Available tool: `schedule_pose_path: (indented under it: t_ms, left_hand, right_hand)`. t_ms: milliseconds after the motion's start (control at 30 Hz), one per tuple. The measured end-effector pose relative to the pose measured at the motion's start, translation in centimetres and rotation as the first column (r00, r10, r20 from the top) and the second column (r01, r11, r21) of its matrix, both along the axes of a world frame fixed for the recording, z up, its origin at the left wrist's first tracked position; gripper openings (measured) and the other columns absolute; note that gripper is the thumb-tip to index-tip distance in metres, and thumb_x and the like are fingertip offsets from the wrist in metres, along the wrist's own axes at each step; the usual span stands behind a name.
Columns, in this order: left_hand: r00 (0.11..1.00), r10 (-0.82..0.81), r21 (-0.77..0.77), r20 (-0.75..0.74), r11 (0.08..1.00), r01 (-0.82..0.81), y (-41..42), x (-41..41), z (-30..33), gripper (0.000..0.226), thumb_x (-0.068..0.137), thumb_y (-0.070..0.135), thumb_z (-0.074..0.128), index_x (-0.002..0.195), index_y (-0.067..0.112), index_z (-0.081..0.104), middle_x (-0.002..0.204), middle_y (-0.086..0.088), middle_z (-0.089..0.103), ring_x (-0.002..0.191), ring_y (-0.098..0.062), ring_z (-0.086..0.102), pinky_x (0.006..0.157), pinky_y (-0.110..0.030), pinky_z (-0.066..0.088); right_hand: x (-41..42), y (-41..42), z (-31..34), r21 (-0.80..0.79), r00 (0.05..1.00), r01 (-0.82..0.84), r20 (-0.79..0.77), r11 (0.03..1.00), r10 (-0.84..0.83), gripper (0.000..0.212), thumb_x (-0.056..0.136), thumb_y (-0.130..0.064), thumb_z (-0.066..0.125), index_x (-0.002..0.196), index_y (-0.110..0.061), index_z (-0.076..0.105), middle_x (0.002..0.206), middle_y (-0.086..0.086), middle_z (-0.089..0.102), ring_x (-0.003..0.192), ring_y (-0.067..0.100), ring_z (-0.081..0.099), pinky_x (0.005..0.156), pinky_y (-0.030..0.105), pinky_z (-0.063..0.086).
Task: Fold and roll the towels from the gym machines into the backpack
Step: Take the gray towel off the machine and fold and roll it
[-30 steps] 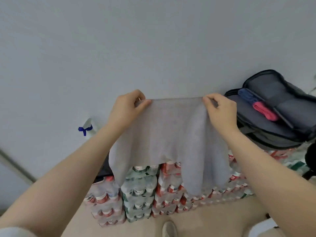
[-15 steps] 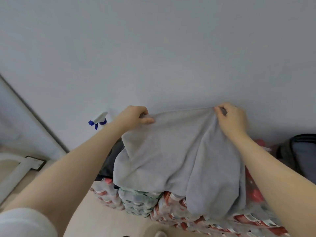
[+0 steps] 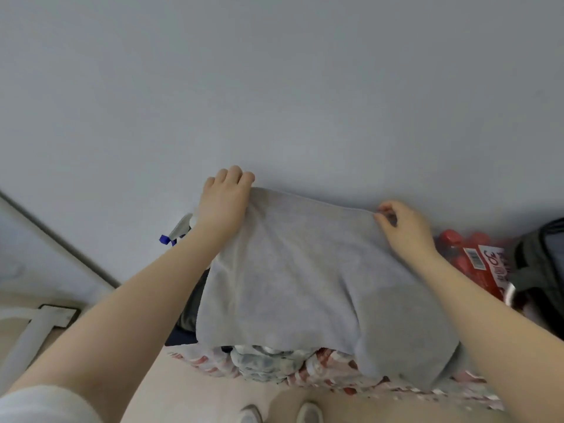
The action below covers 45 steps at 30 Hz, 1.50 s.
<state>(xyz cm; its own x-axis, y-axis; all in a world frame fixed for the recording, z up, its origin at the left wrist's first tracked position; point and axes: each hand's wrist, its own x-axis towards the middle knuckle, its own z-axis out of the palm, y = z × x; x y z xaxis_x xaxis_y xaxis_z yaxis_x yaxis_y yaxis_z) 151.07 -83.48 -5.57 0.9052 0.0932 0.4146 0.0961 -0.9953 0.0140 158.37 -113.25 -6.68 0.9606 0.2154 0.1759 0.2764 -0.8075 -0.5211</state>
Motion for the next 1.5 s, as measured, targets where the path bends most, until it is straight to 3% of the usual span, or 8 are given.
schedule_pose_path:
  t_ms: [267, 367, 533, 833, 1067, 1200, 1333, 1500]
  left_hand:
    - [0.766, -0.616, -0.235, -0.182, 0.784, 0.575, -10.3, 0.4, -3.6, 0.035, 0.076, 0.026, 0.037, 0.090, 0.007, 0.063, 0.087, -0.016, 0.060, 0.073, -0.033, 0.061, 0.062, -0.034, 0.051]
    - [0.637, -0.711, -0.360, -0.298, 0.702, 0.615, -15.0, 0.2, -3.1, 0.053, 0.084, 0.037, 0.026, 0.116, 0.007, 0.056, 0.120, -0.017, 0.054, 0.101, -0.034, 0.056, 0.085, -0.039, 0.048]
    - [0.609, -0.603, -0.338, -0.515, 0.796, 0.503, -19.7, 0.8, -3.9, 0.061, 0.096, 0.044, 0.035, 0.146, 0.014, 0.019, 0.156, -0.010, 0.008, 0.142, -0.025, 0.015, 0.116, -0.033, 0.013]
    - [0.694, -0.346, -0.286, -0.631, 0.936, 0.207, -23.5, 1.0, -4.3, 0.072, 0.087, 0.064, 0.032, 0.147, 0.034, 0.004, 0.157, -0.006, -0.008, 0.145, -0.020, -0.006, 0.117, -0.035, -0.003]
    - [0.743, -0.214, -0.277, -0.634, 0.960, 0.040, -25.1, 0.8, -4.4, 0.089, 0.078, 0.073, 0.042, 0.146, 0.036, -0.002, 0.156, -0.005, -0.012, 0.145, -0.018, -0.008, 0.116, -0.033, -0.007]
    - [0.746, -0.165, -0.270, -0.645, 0.963, -0.021, -25.1, 1.5, -4.5, 0.090, 0.077, 0.074, 0.040, 0.146, 0.036, -0.005, 0.156, -0.004, -0.013, 0.145, -0.020, -0.006, 0.118, -0.035, -0.004]
    - [0.777, -0.130, -0.271, -0.616, 0.961, -0.054, -25.5, 1.7, -5.0, 0.087, 0.080, 0.073, 0.036, 0.145, 0.035, -0.007, 0.156, -0.004, -0.014, 0.145, -0.018, -0.007, 0.117, -0.035, -0.005]
    - [0.819, -0.075, -0.264, -0.569, 0.960, -0.095, -26.4, 2.3, -5.3, 0.084, 0.082, 0.072, 0.032, 0.146, 0.033, -0.007, 0.156, -0.005, -0.013, 0.144, -0.018, -0.010, 0.116, -0.038, -0.006]
  right_hand:
    - [-3.4, -7.2, -0.8, -0.054, 0.971, 0.239, -0.011, 0.969, -0.240, 0.025, 0.088, 0.002, 0.047, 0.109, 0.001, 0.060, 0.112, 0.021, 0.061, 0.108, 0.035, 0.053, 0.090, 0.032, 0.036]
    - [-4.3, -10.2, -0.2, -0.129, 0.966, 0.238, -0.070, 0.963, -0.249, 0.025, 0.092, -0.003, 0.046, 0.112, -0.001, 0.060, 0.114, 0.016, 0.065, 0.106, 0.031, 0.057, 0.087, 0.028, 0.036]
    - [-3.3, -12.6, -1.6, -0.346, 0.974, -0.026, -0.219, 0.938, -0.054, 0.039, 0.094, -0.015, 0.047, 0.132, -0.009, 0.046, 0.136, 0.012, 0.050, 0.127, 0.028, 0.043, 0.105, 0.038, 0.034]
    - [1.1, -12.3, -2.0, -0.320, 0.891, -0.241, -0.447, 0.916, 0.079, 0.063, 0.086, -0.030, 0.056, 0.142, -0.020, 0.027, 0.139, 0.011, 0.044, 0.131, 0.031, 0.034, 0.110, 0.043, 0.023]
    - [2.8, -13.0, -0.5, -0.307, 0.877, -0.369, -0.427, 0.877, 0.219, 0.022, 0.076, -0.035, 0.066, 0.065, -0.026, 0.049, 0.078, -0.001, 0.057, 0.083, 0.018, 0.051, 0.071, 0.032, 0.034]
    - [3.1, -14.2, 2.0, -0.032, 0.836, -0.372, -0.446, 0.928, 0.320, 0.016, 0.079, -0.012, 0.061, 0.066, -0.008, 0.053, 0.066, 0.001, 0.050, 0.066, 0.016, 0.048, 0.053, 0.026, 0.032]
    - [3.8, -16.3, 4.5, 0.256, 0.778, -0.235, -0.529, 0.938, 0.339, 0.015, 0.083, -0.010, 0.063, 0.091, 0.002, 0.063, 0.085, 0.009, 0.065, 0.074, 0.017, 0.060, 0.071, 0.027, 0.048]
    - [3.6, -17.0, 5.5, 0.448, 0.835, -0.076, -0.459, 0.891, 0.302, 0.007, 0.084, -0.016, 0.064, 0.089, -0.017, 0.059, 0.088, 0.003, 0.065, 0.076, 0.015, 0.061, 0.071, 0.026, 0.050]
